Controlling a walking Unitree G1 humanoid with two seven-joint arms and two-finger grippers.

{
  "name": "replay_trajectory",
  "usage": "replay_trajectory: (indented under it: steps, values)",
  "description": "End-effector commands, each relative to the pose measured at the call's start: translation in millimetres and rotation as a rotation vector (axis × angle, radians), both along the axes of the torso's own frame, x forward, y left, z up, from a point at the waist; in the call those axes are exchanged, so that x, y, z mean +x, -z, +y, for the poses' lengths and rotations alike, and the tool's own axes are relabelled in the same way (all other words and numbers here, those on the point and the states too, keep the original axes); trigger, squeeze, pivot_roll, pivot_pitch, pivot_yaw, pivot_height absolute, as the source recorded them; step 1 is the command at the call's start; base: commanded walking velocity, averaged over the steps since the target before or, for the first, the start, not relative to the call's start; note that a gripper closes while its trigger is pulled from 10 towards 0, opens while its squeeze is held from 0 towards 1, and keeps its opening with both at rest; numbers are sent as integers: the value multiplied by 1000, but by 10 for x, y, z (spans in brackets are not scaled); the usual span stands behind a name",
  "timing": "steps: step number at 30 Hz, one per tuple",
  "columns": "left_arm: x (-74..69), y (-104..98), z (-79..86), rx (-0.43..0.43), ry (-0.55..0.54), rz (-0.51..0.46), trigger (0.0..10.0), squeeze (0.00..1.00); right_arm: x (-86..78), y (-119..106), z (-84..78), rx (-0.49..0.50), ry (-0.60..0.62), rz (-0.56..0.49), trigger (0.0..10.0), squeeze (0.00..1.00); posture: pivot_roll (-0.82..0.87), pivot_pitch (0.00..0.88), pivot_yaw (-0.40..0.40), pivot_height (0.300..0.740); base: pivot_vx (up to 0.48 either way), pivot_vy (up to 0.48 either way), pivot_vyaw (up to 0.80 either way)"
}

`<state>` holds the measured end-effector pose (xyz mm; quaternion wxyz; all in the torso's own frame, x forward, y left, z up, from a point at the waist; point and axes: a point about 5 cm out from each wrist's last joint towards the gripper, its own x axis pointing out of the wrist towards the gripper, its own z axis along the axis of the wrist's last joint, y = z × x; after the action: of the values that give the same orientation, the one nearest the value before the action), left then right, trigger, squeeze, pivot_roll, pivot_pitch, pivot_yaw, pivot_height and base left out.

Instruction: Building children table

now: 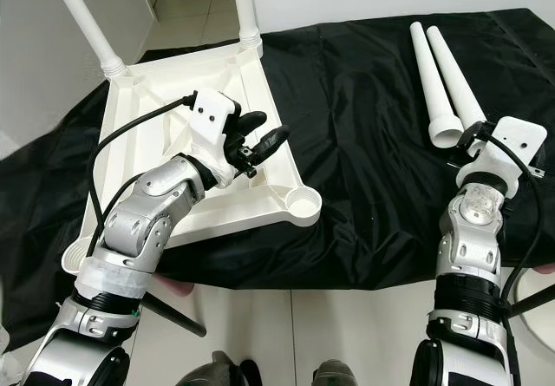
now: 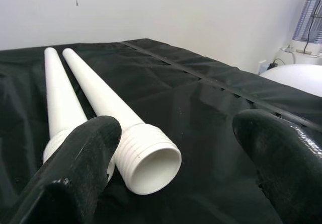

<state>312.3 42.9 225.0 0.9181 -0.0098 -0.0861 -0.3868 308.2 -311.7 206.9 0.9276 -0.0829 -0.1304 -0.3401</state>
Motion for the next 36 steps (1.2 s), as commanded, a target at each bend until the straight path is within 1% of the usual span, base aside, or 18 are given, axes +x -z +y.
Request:
replay_trajectory:
  steps: [1, 7, 11, 12, 13, 14, 16, 18, 20, 21, 24, 28, 30, 36]
  values:
    - [-7, 17, 34, 8, -72, 9, 10000, 0, 12, -15, -19, 12, 14, 2, 10000, 0, -111, 111, 174, 740, 0, 0, 0]
    - [-48, 42, 53, 15, -81, 18, 10000, 0, 14, -8, -39, 36, -3, 1, 10000, 0, -96, 122, 172, 740, 0, 0, 0]
    - [-42, 24, 81, 17, -96, 20, 10000, 0, 42, -46, -32, 60, -27, -18, 10000, 0, -80, 128, 175, 740, 0, 0, 0]
    - [-36, 8, 98, 14, -106, 21, 10000, 0, 56, -73, -23, 74, -45, -33, 10000, 0, -73, 134, 177, 740, 0, 0, 0]
    - [-8, -14, 114, 9, -124, 24, 10000, 0, 99, -127, 11, 105, -105, -67, 10000, 0, -70, 137, 176, 740, 0, 0, 0]
    - [-8, -14, 114, 9, -124, 24, 10000, 0, 99, -127, 11, 105, -105, -67, 10000, 0, -70, 137, 176, 740, 0, 0, 0]
    - [17, -49, 128, 0, -144, 28, 10000, 0, 157, -226, 78, 136, -218, -118, 10000, 0, -57, 149, 174, 740, 0, 0, 0]
    - [17, -49, 128, 0, -144, 28, 10000, 0, 157, -226, 78, 136, -218, -118, 10000, 0, -57, 149, 174, 740, 0, 0, 0]
    - [14, -73, 121, 0, -145, 25, 10000, 0, 210, -307, 116, 122, -313, -129, 10000, 0, -49, 157, 174, 740, 0, 0, 0]
    - [14, -73, 121, 0, -145, 25, 10000, 0, 210, -307, 116, 122, -313, -129, 10000, 0, -49, 157, 174, 740, 0, 0, 0]
    - [-5, -91, 104, 8, -145, 23, 10000, 0, 291, -382, 96, 55, -389, -84, 10000, 0, -43, 167, 177, 740, 0, 0, 0]
    - [-10, -102, 96, 18, -145, 19, 10000, 0, 326, -398, 61, 29, -413, -61, 10000, 0, -42, 173, 182, 740, 0, 0, 0]
    - [-9, -113, 94, 25, -146, 23, 10000, 0, 348, -394, 18, 33, -419, -48, 10000, 0, -37, 180, 189, 740, 0, 0, 0]
    - [-16, -135, 106, 34, -144, 29, 10000, 0, 379, -393, -23, 35, -437, -23, 10000, 0, -31, 194, 200, 740, 0, 0, 0]
